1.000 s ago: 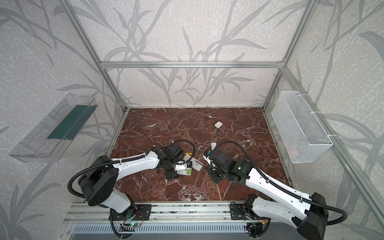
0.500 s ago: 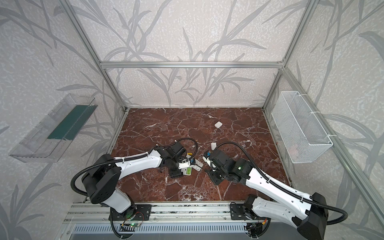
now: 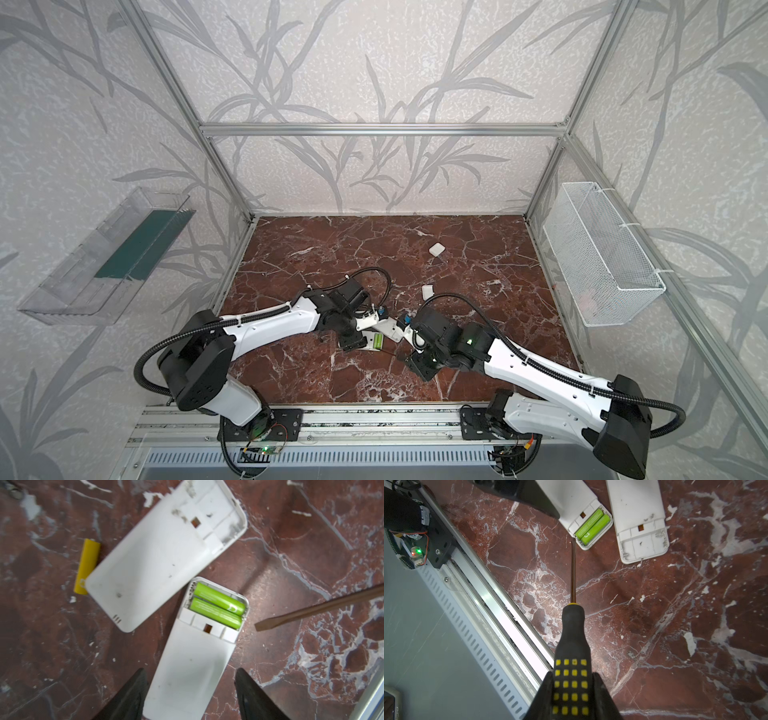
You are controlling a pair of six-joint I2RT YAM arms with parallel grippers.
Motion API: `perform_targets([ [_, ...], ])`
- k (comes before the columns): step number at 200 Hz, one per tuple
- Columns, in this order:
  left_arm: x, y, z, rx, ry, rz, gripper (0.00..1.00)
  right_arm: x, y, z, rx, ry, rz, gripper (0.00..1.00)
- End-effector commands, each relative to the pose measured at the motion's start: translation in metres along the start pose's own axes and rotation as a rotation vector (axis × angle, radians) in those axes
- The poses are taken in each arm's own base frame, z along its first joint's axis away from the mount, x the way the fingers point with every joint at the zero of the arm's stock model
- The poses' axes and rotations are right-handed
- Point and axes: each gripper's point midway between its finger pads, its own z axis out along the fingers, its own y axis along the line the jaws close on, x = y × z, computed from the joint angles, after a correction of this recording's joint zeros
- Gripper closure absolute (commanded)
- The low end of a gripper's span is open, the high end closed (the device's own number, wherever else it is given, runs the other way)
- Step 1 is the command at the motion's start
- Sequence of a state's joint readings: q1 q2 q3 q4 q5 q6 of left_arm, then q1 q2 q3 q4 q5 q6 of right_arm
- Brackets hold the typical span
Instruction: Unload the batteries from the remote control
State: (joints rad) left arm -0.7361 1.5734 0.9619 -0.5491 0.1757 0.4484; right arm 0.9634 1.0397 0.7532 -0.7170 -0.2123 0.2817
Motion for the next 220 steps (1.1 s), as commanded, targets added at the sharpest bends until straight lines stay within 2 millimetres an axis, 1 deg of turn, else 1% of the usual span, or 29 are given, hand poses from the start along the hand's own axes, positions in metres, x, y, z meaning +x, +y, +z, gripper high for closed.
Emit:
perform_targets([
  [1,-0.016,0.023,-0.017,-0.08,-0.076,-0.085,0.31,0.001,0.011,0.005,-0.069,-0.013,0.021,1.0],
  [24,-0.012,0.035,-0.019,-0.119,-0.071,-0.117,0.31,0.001,0.01,0.012,-0.068,-0.006,0.026,1.0],
  [38,-0.008,0.041,-0.02,-0.13,-0.063,-0.148,0.31,0.002,0.003,0.014,-0.027,-0.003,0.036,1.0],
  [55,-0.004,0.047,-0.02,-0.142,-0.057,-0.182,0.31,-0.004,-0.007,0.013,0.03,-0.031,0.047,1.0],
  [71,-0.006,0.05,-0.021,-0.146,-0.07,-0.205,0.31,-0.011,-0.015,0.01,0.08,-0.068,0.05,1.0],
  [85,-0.007,0.052,-0.022,-0.146,-0.08,-0.216,0.31,-0.018,-0.017,0.007,0.099,-0.095,0.045,1.0],
  [108,-0.008,0.049,-0.022,-0.13,-0.082,-0.214,0.31,-0.019,-0.025,0.002,0.16,-0.088,0.033,1.0],
  [126,-0.009,0.045,-0.022,-0.109,-0.085,-0.207,0.32,-0.025,-0.032,-0.003,0.206,-0.105,0.026,1.0],
  [147,-0.008,0.038,-0.022,-0.077,-0.091,-0.196,0.32,-0.029,-0.025,-0.004,0.18,-0.09,-0.008,1.0],
  [161,-0.007,0.032,-0.023,-0.05,-0.095,-0.179,0.3,-0.024,-0.021,-0.008,0.167,-0.047,-0.023,1.0],
  [174,-0.008,0.026,-0.025,-0.026,-0.106,-0.167,0.27,-0.021,-0.022,-0.013,0.179,-0.025,-0.039,1.0],
  [181,-0.008,0.024,-0.026,-0.024,-0.11,-0.178,0.2,-0.022,-0.021,-0.016,0.177,-0.029,-0.054,1.0],
  [190,-0.008,0.024,-0.029,-0.031,-0.113,-0.203,0.16,-0.024,-0.019,-0.018,0.169,-0.036,-0.075,1.0],
  [210,-0.005,0.023,-0.035,-0.047,-0.109,-0.276,0.14,-0.027,-0.015,-0.019,0.155,-0.022,-0.132,1.0],
  [220,0.001,0.015,-0.036,-0.021,-0.086,-0.3,0.13,-0.027,-0.012,-0.019,0.145,-0.008,-0.154,1.0],
])
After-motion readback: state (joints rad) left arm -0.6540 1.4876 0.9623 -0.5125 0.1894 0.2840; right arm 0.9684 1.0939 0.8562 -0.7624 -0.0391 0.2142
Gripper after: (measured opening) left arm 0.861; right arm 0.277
